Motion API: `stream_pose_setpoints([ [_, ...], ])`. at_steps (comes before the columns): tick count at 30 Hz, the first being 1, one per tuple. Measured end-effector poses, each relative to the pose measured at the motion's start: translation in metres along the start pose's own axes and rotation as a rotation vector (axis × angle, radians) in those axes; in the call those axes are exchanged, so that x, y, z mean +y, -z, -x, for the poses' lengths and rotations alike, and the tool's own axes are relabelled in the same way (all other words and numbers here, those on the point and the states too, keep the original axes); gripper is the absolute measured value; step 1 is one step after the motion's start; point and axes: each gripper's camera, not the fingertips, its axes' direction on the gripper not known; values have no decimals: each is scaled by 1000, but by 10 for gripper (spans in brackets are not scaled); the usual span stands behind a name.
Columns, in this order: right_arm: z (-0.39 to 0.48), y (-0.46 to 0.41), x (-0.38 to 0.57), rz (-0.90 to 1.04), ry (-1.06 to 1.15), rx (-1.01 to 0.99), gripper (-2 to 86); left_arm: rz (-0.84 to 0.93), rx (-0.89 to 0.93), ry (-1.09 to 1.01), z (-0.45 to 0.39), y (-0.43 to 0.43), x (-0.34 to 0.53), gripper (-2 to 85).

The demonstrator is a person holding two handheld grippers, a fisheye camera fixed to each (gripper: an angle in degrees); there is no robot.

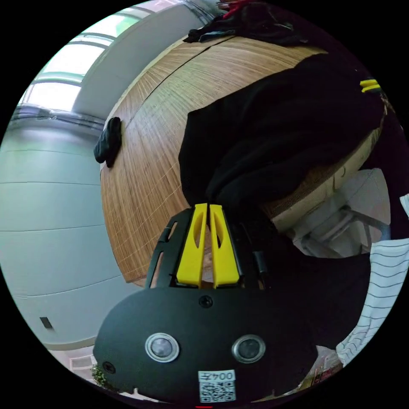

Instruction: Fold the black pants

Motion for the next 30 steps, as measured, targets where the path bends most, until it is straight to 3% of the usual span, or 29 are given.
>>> stream_pose_setpoints([
  [6,7,3,-5,4,1,7,103,-164,373,515,111,37,109,42],
  [11,15,7,-7,1,0,17,103,-406,1111,1004,141,0,213,84],
  [14,18,9,-5,-9,-10,16,102,-484,1415,1340,123,-43,244,133],
  [16,21,11,-5,-8,-9,19,102,-504,1482,1478,120,-56,253,155],
  [21,27,15,-4,-1,-12,27,103,-580,1465,1652,147,-54,258,161],
  [26,35,21,4,-27,-37,35,101,-564,1081,1676,215,-26,269,75],
  [30,41,25,8,-36,-45,44,100,-590,780,1407,266,29,256,42],
])
